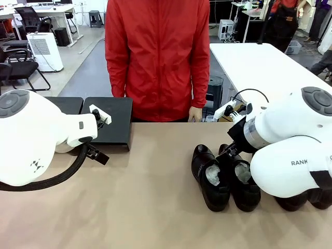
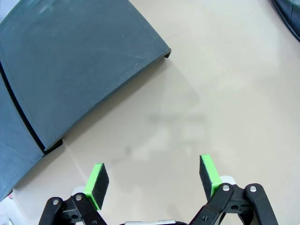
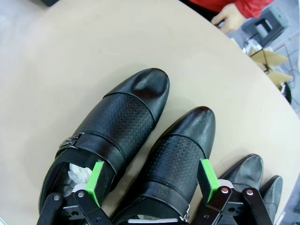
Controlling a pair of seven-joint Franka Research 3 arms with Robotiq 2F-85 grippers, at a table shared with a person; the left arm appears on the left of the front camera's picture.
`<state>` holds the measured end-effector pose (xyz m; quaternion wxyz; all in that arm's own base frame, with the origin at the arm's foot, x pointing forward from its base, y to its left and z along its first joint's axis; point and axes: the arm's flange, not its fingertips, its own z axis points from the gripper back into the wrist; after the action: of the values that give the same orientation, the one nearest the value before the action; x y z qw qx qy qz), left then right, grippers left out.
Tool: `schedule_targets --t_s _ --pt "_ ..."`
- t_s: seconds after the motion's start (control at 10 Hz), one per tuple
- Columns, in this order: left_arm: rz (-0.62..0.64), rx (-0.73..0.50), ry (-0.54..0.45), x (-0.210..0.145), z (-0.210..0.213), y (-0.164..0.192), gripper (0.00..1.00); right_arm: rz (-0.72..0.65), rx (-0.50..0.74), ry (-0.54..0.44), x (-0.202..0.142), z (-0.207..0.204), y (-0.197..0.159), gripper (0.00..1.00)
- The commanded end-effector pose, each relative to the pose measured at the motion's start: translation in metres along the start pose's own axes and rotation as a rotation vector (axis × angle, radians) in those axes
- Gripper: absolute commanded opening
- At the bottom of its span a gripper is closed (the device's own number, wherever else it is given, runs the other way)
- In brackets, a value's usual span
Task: Organize the shoes by placing them on the stand.
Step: Pick up one Shoe and place it in the middle of the table.
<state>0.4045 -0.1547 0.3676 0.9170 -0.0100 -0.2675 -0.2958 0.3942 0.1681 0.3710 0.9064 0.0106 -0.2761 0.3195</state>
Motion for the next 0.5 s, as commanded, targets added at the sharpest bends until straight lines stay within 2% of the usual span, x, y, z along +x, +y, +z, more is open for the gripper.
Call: schedule_targets --t_s 0.0,0.2,0.4 --pt "0.006 0.015 -0.019 0.004 0.014 0.005 1.00 -0.004 0.058 -0.031 0.003 0.017 0.000 1.00" --pt "0.017 -0.010 -0.066 0.012 0.042 0.014 1.00 -0.039 0.052 -0.065 0.007 0.046 -0.009 1.00" --pt "0.031 -0.089 -0.090 0.014 0.074 0.023 1.00 -0.114 0.066 -0.081 0.003 0.077 -0.030 1.00"
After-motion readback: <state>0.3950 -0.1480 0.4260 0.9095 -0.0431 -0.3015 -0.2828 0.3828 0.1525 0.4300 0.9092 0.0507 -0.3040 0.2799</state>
